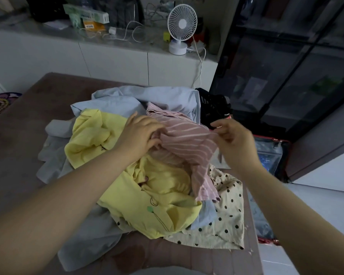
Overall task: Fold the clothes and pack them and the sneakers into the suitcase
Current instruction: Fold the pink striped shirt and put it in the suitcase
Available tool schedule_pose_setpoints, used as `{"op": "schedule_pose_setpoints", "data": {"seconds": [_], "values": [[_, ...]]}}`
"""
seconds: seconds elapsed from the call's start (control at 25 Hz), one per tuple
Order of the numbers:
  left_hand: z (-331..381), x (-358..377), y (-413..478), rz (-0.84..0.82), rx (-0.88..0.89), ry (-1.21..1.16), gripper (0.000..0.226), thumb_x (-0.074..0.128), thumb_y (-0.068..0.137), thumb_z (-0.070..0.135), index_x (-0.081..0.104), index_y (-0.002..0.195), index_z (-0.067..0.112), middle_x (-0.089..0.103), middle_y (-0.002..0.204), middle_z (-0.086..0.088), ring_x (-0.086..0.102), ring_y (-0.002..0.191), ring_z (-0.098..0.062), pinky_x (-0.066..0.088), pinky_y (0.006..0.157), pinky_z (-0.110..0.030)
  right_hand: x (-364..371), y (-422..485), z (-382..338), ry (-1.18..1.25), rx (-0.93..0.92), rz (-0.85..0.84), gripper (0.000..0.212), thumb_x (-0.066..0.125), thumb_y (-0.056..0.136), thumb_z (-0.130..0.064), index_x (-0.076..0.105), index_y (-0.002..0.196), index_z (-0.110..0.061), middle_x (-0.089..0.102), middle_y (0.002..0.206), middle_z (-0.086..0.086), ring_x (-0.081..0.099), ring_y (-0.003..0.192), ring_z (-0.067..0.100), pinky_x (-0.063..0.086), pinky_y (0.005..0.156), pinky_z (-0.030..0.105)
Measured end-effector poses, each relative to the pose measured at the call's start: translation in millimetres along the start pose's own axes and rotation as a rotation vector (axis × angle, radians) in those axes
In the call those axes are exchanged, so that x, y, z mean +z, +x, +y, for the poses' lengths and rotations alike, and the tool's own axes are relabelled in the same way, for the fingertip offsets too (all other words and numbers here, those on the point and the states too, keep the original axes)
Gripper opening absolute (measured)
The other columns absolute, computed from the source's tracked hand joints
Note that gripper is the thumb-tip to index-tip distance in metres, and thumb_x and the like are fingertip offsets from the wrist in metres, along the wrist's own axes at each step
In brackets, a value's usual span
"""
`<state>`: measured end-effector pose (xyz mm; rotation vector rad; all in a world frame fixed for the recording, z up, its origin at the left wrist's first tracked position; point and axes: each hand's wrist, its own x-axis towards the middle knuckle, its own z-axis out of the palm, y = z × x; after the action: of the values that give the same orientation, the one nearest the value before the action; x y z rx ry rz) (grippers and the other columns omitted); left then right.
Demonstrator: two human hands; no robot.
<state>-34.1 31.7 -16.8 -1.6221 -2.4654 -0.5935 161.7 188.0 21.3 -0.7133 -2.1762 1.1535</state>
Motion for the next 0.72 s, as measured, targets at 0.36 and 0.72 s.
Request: {"op": "schedule_pose_setpoints", "data": {"seconds": [0.36,0.72], "values": [[47,19,40,-0.138,0.012,-0.251,0.029,0.070,0.079,0.021,0.070,0.108,0.017,0.058,0.128,-0.006,0.047,0.120,-0.031,0.034,0.104,-0.042,-82,3,-16,0.192,-0.040,0.105,0.034,0.062,0.082,0.007,0.061,0.089,-0.026,0.065,0.070,-0.009,0.061,0.069,0.007,0.052,0.069,0.018],[77,38,46,-0.192,-0.013,-0.145,0.046,0.065,0.085,0.029,0.052,0.127,0.017,0.055,0.131,0.000,0.046,0.121,-0.023,0.026,0.100,-0.028,-48,-64,69,-0.454,0.234,-0.690,0.014,0.065,0.084,-0.021,0.058,0.094,-0.027,0.065,0.088,-0.006,0.060,0.075,0.006,0.048,0.067,0.017]]}}
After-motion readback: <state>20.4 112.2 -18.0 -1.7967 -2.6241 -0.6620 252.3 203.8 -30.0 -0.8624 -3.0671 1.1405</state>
